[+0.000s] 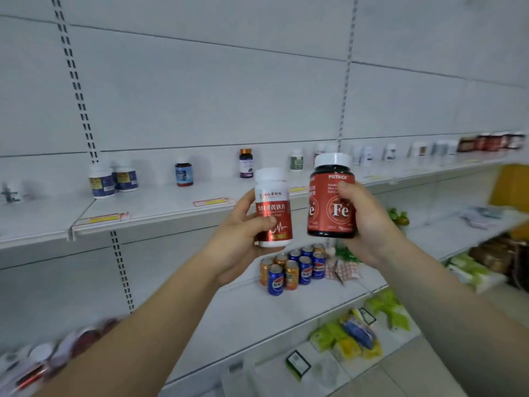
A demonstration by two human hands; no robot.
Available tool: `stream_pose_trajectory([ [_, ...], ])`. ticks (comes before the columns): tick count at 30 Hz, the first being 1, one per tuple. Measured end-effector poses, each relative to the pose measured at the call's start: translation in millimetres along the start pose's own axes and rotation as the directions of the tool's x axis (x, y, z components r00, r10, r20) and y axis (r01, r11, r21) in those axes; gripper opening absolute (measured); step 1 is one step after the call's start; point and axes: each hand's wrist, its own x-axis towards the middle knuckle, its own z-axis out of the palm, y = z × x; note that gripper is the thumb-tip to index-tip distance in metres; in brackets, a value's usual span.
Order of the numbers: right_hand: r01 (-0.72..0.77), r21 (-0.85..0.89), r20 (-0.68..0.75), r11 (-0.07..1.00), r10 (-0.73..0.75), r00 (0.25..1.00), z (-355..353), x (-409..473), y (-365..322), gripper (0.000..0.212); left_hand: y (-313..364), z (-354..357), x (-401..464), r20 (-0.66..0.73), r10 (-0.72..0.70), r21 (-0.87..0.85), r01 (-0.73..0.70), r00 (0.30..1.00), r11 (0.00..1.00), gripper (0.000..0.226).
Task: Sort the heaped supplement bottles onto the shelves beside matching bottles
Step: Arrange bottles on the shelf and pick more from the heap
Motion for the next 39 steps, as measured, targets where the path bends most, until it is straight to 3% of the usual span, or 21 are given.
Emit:
stream_pose_trajectory([
  [11, 0.031, -0.062, -0.202, 0.998, -0.043, 0.978, -246.2, 35.4, -84.1, 0.032, -91.3, 223.1, 148.4, 0.153, -0.037, -0.043, 0.045, 0.987, 0.998, 0.063],
  [17, 0.015, -0.076, -0.255, 0.997, -0.034, 0.966, -332.2, 72.6, -104.6, 0.036, -126.2, 288.8, 218.0, 0.177, -0.080, -0.034, 0.087, 0.981, 0.996, 0.063],
  [23, -0.013, -0.033, -0.229, 0.999, 0.005, 0.973, -373.7, 150.9, -96.0, 0.029, -146.2, 300.6, 299.7, 0.145, -0.068, 0.091, 0.055, 0.987, 0.994, 0.057],
  [32, 0.005, -0.175, -0.102, 0.985, -0.024, 0.995, -399.5, 324.2, -74.8, 0.037, -147.9, 268.4, 453.3, -0.002, 0.077, 0.325, -0.072, 0.997, 0.943, 0.061],
  [36, 0.027, -0.229, -0.014, 0.973, -0.031, 0.999, -392.2, 396.9, -69.8, 0.036, -144.3, 233.8, 509.3, -0.179, 0.160, 0.557, -0.034, 0.971, 0.830, 0.078],
  [39, 0.052, -0.285, 0.047, 0.957, -0.040, 0.998, -378.7, 449.9, -52.6, 0.037, -144.5, 207.7, 535.1, -0.216, 0.195, 0.675, 0.002, 0.957, 0.738, 0.097],
])
